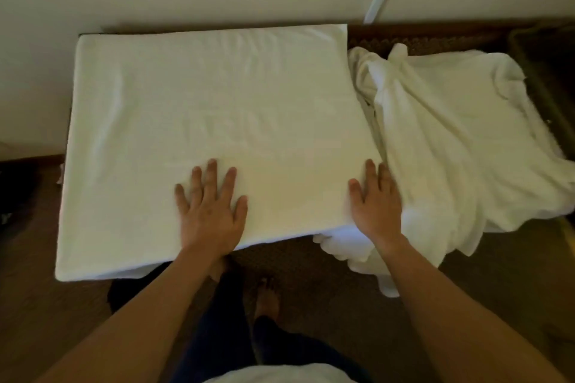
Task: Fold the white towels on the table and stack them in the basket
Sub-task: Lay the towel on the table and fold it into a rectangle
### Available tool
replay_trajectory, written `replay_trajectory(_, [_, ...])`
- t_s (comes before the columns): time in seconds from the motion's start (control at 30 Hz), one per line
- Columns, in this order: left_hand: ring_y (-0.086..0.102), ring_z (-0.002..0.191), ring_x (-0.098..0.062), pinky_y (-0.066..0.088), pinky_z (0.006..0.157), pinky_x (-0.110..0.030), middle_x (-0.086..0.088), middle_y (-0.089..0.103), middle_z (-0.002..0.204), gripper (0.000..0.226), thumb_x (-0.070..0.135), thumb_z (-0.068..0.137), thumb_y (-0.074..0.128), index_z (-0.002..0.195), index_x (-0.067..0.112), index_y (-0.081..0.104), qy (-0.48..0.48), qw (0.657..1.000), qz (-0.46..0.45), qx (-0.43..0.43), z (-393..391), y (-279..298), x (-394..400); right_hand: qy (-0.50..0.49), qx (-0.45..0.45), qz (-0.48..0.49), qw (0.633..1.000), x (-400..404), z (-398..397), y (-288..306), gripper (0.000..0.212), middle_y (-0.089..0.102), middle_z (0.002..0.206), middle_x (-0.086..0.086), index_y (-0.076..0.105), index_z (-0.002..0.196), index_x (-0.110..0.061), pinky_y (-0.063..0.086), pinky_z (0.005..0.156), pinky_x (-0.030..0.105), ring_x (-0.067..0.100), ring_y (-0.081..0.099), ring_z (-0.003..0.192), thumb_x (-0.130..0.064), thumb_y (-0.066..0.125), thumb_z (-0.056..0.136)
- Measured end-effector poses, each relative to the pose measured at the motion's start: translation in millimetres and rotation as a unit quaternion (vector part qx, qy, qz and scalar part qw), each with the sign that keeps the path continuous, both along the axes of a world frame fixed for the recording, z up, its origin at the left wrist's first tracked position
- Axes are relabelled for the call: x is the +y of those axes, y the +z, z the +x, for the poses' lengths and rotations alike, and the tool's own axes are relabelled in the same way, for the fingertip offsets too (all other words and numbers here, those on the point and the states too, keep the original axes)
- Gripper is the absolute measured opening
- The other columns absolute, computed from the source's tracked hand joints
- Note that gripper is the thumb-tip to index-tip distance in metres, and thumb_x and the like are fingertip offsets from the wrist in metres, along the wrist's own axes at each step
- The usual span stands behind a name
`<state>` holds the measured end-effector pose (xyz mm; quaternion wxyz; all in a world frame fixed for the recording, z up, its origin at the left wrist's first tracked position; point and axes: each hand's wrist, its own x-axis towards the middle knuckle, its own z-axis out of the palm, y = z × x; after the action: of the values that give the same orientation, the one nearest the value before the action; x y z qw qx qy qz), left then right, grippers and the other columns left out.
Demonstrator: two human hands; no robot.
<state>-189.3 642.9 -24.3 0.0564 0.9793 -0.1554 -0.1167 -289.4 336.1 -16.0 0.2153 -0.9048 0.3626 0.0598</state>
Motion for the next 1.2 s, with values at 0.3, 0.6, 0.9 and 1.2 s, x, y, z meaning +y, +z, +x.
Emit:
replay_trajectory(0.3, [-0.010,0.157,-0.029,-0.001,0.124,-0.060,0.001,-0.011,0.171,0.071,0.063,0.098,0.010,0.163,0.035,0.007,-0.001,1.000,-0.002,0.000,1,0,-2,-0.313,-0.095,0.357,0.875,-68,31,10,0.032,0.062,0.081,0.010,0.061,0.085,-0.014,0.051,0.077,0.040,0.027,0.061,0.071,-0.042,0.058,0.098])
replay_trajectory(0.6, [-0.007,0.157,-0.029,-0.001,0.124,-0.059,0.001,-0.007,0.171,0.072,0.063,0.097,0.012,0.162,0.034,0.013,0.004,1.000,-0.011,-0.003,1,0,-1,-0.326,-0.098,0.466,0.817,-89,21,16,0.029,0.068,0.102,0.012,0.066,0.115,-0.011,0.053,0.071,0.034,0.028,0.065,0.086,-0.034,0.061,0.099])
replay_trajectory(0.9, [-0.006,0.157,-0.029,0.000,0.124,-0.059,0.000,-0.005,0.171,0.071,0.063,0.097,0.013,0.162,0.034,0.014,0.005,1.000,-0.011,-0.008,2,0,-2,-0.308,-0.052,0.413,0.856,-88,39,27,0.028,0.069,0.112,0.013,0.063,0.121,-0.007,0.054,0.088,0.041,0.030,0.066,0.095,-0.026,0.060,0.100])
replay_trajectory(1.2, [-0.004,0.157,-0.029,0.001,0.124,-0.059,0.000,-0.003,0.172,0.072,0.063,0.097,0.014,0.162,0.033,0.016,0.005,1.000,-0.015,-0.013,1,-1,-2,-0.380,-0.102,0.401,0.827,-103,38,26,0.018,0.069,0.107,0.011,0.067,0.107,-0.010,0.054,0.086,0.039,0.031,0.064,0.095,-0.019,0.060,0.094])
